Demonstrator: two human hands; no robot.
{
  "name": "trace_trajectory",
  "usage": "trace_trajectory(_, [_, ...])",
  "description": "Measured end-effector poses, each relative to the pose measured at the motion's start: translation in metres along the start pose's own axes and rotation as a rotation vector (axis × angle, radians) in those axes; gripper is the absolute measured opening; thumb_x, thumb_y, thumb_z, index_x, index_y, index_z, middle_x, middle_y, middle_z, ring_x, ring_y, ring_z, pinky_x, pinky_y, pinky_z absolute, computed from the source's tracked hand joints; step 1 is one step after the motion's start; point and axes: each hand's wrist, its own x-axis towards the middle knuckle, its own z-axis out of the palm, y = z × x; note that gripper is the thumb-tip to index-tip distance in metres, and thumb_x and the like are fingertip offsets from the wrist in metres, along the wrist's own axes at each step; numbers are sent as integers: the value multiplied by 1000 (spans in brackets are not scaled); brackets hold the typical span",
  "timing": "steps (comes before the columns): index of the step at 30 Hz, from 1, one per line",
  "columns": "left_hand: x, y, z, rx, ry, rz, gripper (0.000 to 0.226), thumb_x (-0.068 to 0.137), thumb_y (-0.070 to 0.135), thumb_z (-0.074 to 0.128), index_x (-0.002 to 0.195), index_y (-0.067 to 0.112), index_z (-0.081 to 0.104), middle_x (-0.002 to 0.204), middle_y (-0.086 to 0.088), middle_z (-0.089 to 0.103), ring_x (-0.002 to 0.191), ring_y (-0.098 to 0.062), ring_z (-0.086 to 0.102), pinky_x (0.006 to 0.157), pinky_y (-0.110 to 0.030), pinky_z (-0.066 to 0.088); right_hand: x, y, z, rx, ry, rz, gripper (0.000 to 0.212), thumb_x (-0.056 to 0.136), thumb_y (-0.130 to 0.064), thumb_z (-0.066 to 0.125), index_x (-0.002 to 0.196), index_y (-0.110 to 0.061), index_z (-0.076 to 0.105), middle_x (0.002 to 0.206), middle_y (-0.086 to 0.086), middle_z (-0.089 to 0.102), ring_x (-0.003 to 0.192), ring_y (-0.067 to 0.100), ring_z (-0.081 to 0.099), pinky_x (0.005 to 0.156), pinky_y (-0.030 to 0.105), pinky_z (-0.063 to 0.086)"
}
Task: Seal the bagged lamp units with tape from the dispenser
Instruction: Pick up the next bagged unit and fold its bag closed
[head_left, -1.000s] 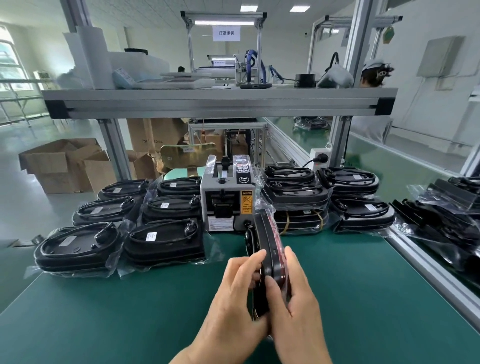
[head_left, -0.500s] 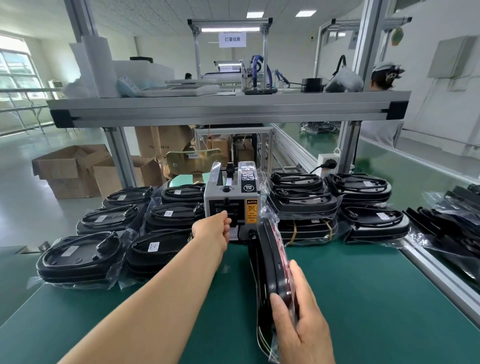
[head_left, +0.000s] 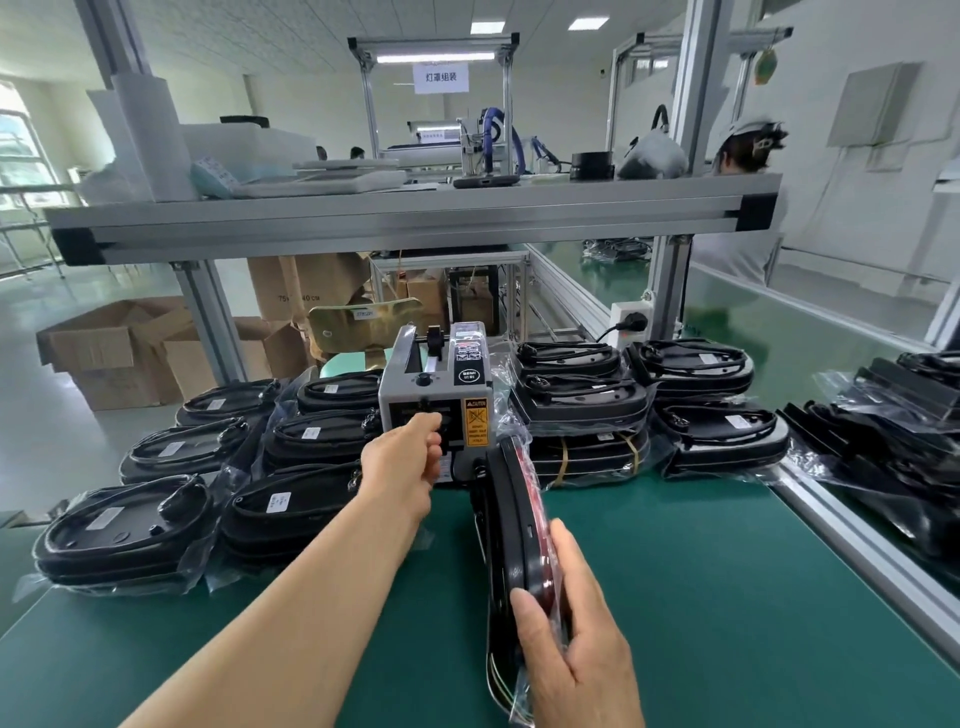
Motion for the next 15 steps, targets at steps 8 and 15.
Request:
trace_trajectory(8, [-84, 1, -37, 531, -794, 93, 15, 69, 29, 85, 69, 19, 74, 71, 3, 64, 61, -6, 52, 63, -18, 47, -1, 2, -3, 118, -13, 71, 64, 92, -23, 66, 145, -47, 38, 134, -27, 57, 117, -16, 52, 93, -1, 38])
trace_trajectory(15, [-77, 0, -25, 659, -730, 184, 15, 81, 13, 78, 67, 15, 72, 67, 1, 68, 56, -2, 56, 55, -12, 44, -1, -1, -2, 139, -1, 75, 64, 92, -17, 67, 145, -41, 42, 136, -23, 58, 120, -15, 52, 100, 6, 40])
